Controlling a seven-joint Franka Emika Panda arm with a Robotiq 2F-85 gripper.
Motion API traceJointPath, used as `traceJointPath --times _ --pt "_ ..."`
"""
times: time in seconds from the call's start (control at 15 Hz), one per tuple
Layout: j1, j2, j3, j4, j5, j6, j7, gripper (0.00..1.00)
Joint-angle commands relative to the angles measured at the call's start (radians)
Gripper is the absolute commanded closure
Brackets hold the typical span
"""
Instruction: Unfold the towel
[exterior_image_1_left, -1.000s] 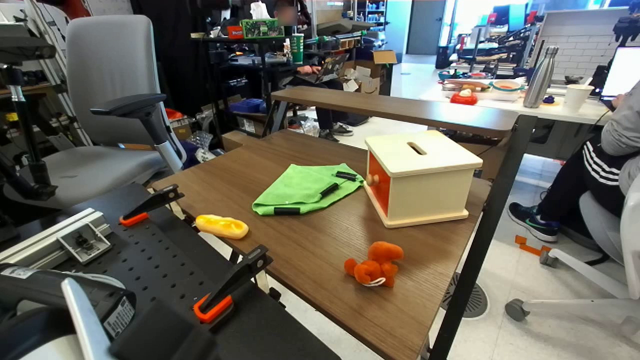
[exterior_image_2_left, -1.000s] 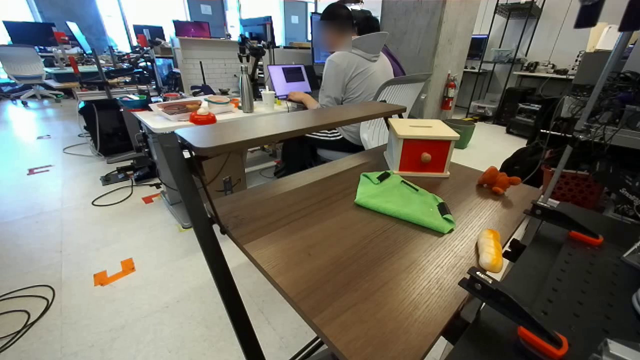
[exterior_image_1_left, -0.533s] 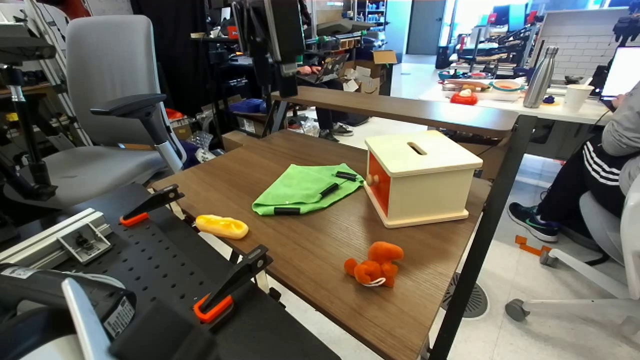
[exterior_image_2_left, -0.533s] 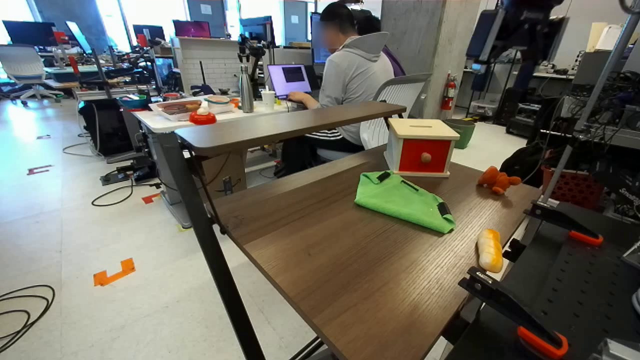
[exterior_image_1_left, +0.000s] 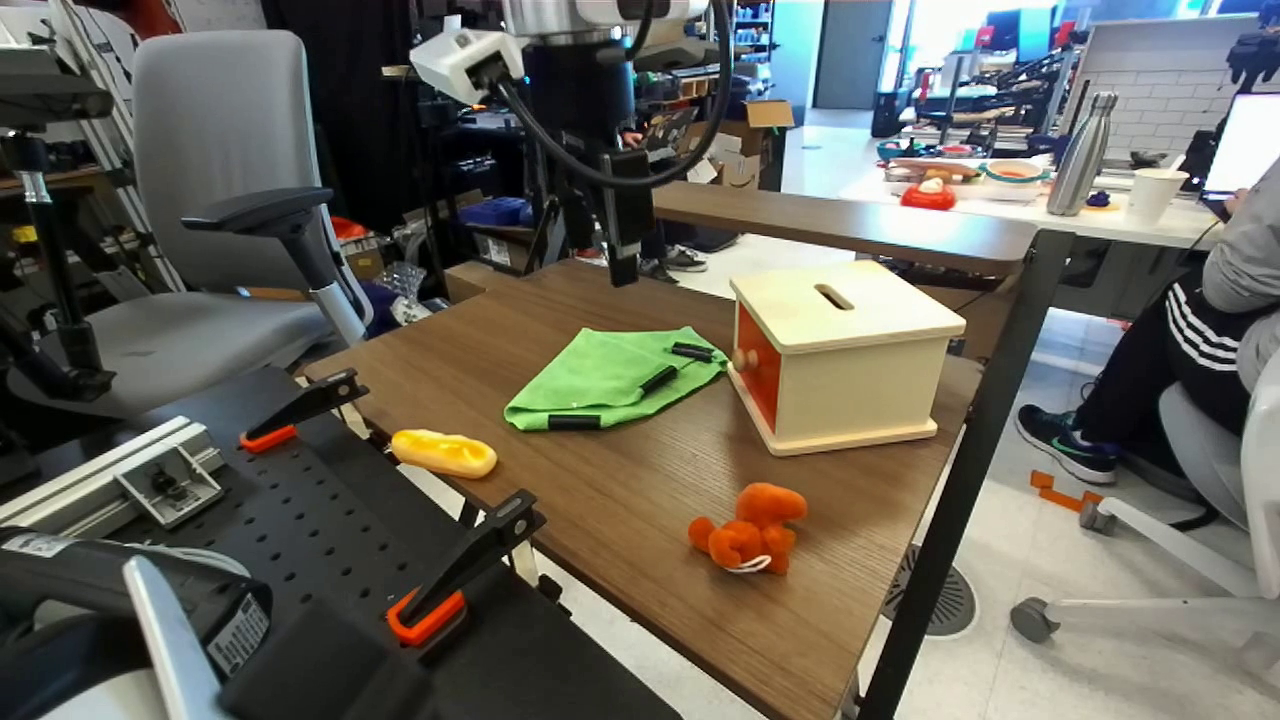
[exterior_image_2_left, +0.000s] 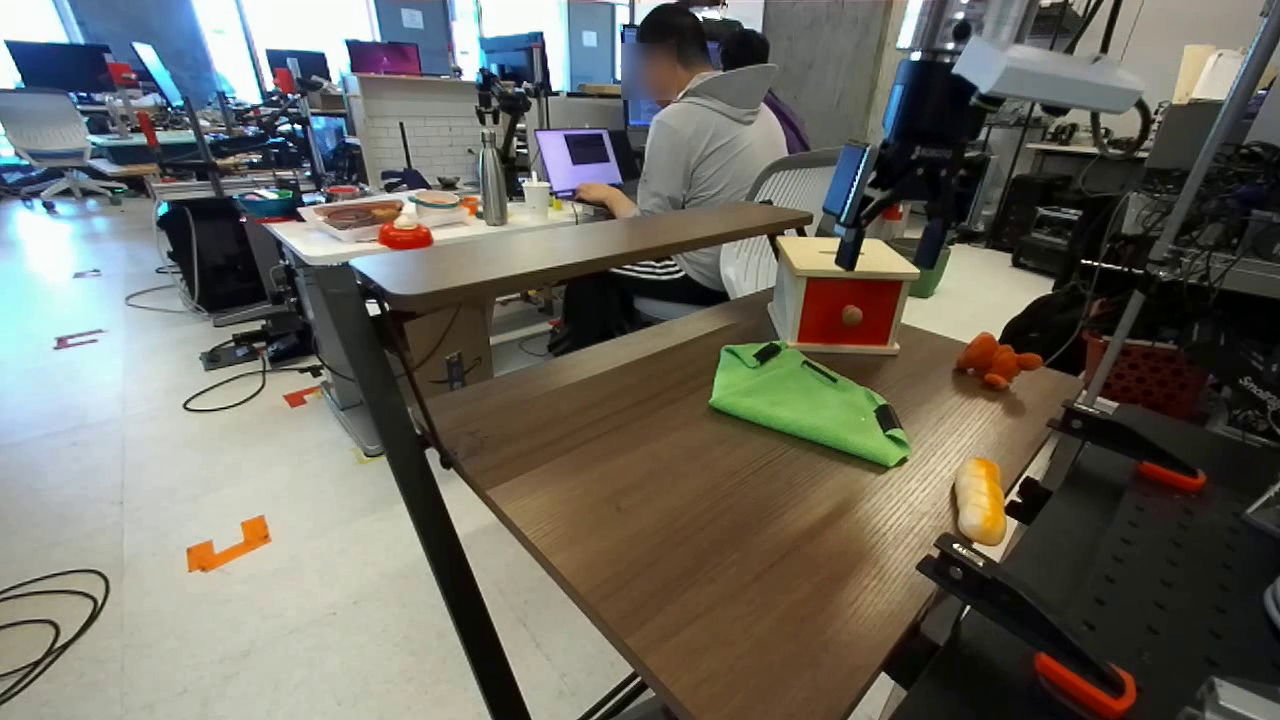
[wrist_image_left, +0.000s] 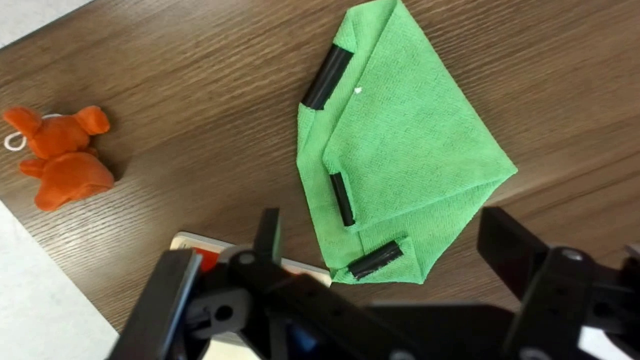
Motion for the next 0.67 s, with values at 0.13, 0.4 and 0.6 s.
traceJointPath --times 0.13,0.4,0.6 --pt "0.000 0.149 -0.004 0.127 0.035 0.013 -0.028 0.00" --pt "0.006 0.232 -0.023 0.183 0.014 0.020 -0.011 0.00" --pt "0.009 0.283 -0.031 0.213 0.013 0.023 -0.006 0.00"
